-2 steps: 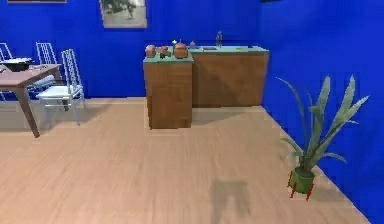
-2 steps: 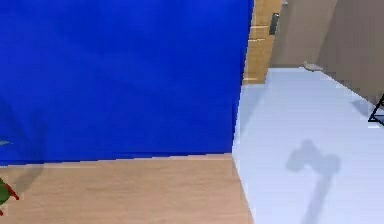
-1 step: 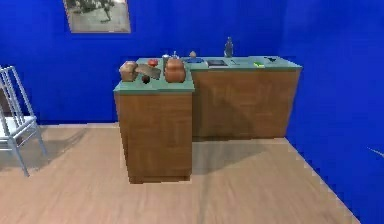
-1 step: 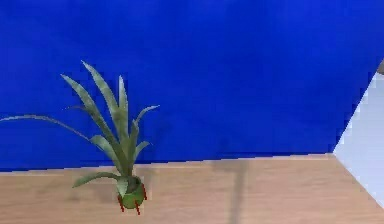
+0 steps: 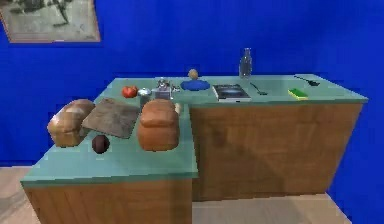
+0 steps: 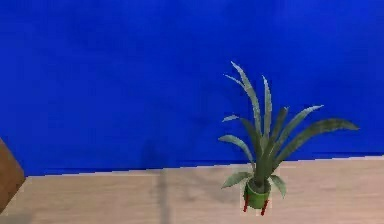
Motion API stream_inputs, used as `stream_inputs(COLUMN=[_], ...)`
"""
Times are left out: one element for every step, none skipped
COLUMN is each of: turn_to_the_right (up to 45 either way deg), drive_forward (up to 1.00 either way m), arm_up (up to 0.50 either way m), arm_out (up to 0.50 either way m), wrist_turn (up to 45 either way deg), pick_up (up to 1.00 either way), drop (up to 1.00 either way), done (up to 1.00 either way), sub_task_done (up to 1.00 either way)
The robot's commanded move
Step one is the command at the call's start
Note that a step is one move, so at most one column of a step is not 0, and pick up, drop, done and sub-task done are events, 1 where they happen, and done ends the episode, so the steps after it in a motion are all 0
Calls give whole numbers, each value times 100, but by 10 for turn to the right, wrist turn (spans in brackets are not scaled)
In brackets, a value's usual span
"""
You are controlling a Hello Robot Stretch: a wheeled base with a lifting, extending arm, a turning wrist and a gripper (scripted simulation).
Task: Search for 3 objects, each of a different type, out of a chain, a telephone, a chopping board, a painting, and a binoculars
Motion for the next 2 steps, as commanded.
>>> stream_inputs(turn_to_the_right=[-210, 0], drive_forward=[0, 0], arm_up=[0, 0], arm_out=[0, 0], wrist_turn=[0, 0], pick_up=[0, 0], drop=[0, 0], done=[0, 100], sub_task_done=[0, 0])
